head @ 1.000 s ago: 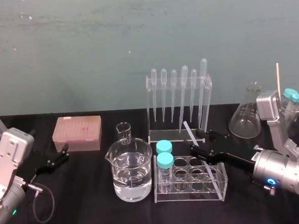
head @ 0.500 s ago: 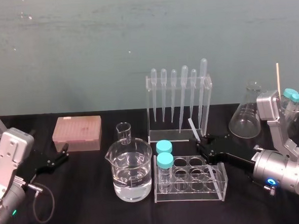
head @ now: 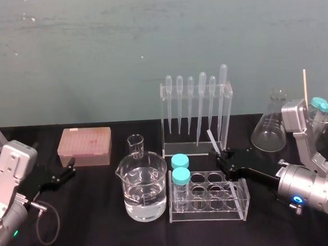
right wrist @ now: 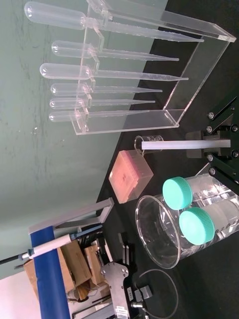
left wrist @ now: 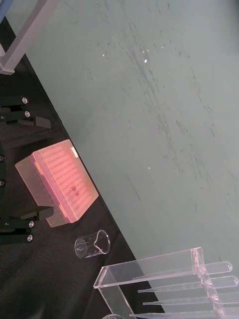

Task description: Pick up the stirring rod with one hand, then place it down.

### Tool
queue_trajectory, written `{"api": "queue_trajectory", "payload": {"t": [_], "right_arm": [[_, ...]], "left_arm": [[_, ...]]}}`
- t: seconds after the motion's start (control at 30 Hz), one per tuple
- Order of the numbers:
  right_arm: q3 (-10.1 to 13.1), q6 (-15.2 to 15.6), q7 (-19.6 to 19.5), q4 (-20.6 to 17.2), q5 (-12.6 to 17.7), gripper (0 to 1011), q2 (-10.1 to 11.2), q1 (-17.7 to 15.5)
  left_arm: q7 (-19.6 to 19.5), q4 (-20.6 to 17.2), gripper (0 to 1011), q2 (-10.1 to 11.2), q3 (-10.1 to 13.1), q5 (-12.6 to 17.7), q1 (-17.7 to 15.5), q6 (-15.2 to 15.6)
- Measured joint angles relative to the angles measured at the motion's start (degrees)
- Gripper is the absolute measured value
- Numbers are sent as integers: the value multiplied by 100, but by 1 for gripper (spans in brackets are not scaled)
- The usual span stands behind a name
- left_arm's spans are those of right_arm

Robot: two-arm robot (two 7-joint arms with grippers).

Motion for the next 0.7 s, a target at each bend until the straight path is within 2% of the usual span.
{"api": "queue_trajectory", "payload": {"t": [0.17, 0.37, 0.57, 0.7], "right_arm": [[85, 0, -31, -39, -5, 72, -47, -25], [334, -80, 108, -94, 323, 72, -166, -35], [582, -467, 130, -163, 522, 72, -303, 29], [731, -977, 54, -197, 432, 72, -409, 63]], "left_arm": [[0, 0, 1000, 0, 0, 0, 0, 0], [0, 0, 1000, 0, 0, 0, 0, 0], [0, 0, 1000, 0, 0, 0, 0, 0], [0, 0, 1000, 0, 0, 0, 0, 0]]}}
